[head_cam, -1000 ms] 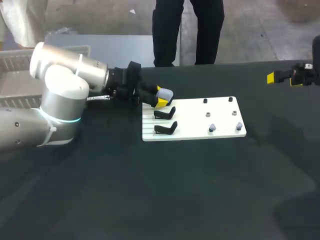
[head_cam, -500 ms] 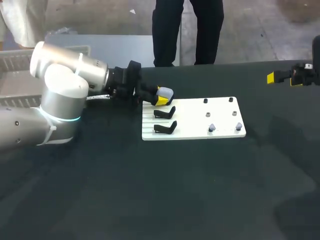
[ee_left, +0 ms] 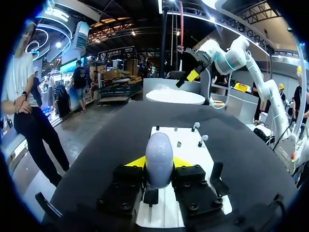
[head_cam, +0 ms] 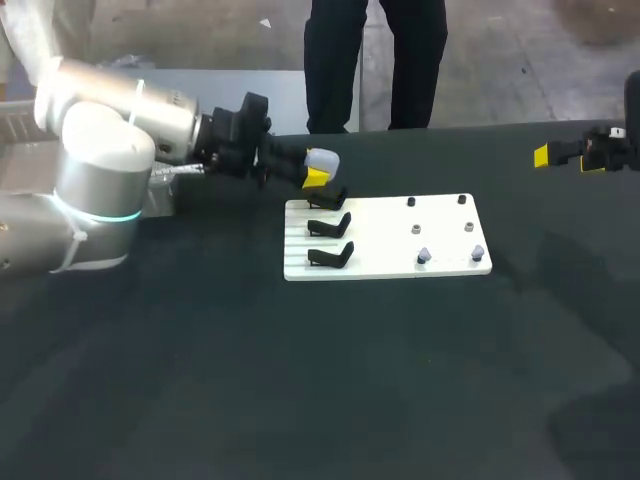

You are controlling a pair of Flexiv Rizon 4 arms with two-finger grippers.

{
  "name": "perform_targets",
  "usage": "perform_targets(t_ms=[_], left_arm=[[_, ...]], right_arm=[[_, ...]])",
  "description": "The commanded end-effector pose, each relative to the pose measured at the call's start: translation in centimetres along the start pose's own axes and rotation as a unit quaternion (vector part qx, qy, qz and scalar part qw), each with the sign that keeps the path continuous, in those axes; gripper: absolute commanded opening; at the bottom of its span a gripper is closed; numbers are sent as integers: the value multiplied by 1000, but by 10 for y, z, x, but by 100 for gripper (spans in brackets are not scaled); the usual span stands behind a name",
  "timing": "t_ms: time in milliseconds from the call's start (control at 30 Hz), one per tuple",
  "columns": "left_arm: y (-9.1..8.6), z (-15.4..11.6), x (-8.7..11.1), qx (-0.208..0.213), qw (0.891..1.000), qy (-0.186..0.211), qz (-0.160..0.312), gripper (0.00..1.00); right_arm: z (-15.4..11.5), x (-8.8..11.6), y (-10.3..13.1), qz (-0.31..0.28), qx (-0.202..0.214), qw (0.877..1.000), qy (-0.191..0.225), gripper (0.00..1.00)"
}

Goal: Pick up each earbud case from the left stands, insert the matching earbuds, close the lid, and place the case in the box.

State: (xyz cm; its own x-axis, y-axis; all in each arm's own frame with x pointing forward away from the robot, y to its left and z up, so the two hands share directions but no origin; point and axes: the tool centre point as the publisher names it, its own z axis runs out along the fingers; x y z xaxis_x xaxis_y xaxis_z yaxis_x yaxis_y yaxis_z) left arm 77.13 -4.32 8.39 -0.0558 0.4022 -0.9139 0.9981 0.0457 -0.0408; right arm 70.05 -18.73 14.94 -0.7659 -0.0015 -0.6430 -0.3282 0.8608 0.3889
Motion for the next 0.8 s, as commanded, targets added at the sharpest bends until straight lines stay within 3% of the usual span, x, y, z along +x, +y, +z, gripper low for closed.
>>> perform_targets(t_ms=[33, 267, 800], left_arm=[[-17, -6, -18, -20, 1000, 13, 3, 0], [-25, -1, -34, -21, 999, 20, 15, 0], [-10, 41, -65, 7, 1000, 13, 27, 0]], right_arm=[[0, 0, 1, 0, 2, 1000, 0, 100], [28, -2, 23, 4, -19, 1000, 10, 100], [83, -5, 96, -41, -88, 994, 46, 100]])
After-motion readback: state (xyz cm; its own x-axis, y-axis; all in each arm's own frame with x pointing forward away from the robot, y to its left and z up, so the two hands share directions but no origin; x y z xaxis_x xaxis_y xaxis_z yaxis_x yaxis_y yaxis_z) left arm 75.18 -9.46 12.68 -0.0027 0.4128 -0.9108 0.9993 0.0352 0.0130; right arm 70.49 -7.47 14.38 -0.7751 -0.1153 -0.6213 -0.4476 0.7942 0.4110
